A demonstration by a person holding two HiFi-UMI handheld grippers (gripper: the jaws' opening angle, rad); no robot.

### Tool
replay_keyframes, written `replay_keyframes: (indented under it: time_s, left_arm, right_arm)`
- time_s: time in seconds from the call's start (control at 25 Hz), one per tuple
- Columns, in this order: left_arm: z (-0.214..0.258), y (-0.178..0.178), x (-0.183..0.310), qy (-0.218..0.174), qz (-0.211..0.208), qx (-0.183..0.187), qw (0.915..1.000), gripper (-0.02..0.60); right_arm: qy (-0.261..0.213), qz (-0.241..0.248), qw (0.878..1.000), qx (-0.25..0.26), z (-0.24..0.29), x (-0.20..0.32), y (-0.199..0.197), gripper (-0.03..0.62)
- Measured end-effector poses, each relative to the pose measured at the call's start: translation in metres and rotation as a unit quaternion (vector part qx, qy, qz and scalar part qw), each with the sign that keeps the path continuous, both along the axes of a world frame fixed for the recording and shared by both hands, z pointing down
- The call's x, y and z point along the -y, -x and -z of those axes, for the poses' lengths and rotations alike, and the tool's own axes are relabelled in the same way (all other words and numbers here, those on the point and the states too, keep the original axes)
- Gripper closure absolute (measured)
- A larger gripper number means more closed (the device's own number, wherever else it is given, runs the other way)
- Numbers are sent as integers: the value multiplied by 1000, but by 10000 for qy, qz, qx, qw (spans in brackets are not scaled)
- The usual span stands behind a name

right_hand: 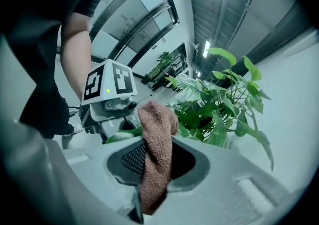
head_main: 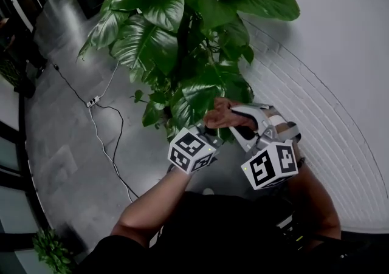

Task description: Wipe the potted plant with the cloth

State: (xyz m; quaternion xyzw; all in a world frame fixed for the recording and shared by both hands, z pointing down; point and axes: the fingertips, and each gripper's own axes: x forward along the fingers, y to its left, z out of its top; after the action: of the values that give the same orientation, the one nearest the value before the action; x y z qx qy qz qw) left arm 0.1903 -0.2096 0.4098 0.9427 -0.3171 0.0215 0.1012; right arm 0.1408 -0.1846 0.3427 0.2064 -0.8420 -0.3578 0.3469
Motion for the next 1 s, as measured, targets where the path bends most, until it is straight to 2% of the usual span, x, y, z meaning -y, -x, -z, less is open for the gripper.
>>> replay_keyframes:
  time_s: [0.24, 0.68, 1.0]
  left_arm:
    - [-3, 0, 0, 59, -33, -43, 10000, 565]
    - [-7, -5, -10, 121, -119, -33, 9999, 565]
    - [-22, 14, -28, 311, 61, 139, 9994, 565]
  right_arm:
    - [122, 32, 9999, 27, -14, -20, -7, 525]
    - [583, -207, 9974, 369, -36, -48, -28, 526]
    - [1103, -333, 9909, 696, -51, -72, -34, 525]
